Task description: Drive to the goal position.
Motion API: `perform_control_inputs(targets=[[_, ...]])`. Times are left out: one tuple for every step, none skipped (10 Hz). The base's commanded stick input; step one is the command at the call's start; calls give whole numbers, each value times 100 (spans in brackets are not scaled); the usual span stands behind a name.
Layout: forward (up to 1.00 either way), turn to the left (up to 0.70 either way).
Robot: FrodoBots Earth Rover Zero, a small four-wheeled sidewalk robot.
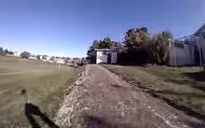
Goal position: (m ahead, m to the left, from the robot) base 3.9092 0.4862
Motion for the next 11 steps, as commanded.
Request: perform_control_inputs(targets=[[100,7],[100,23],[100,31],[100,28],[100,4],[100,1],[100,1],[100,1],[100,1],[100,1],[100,1]])
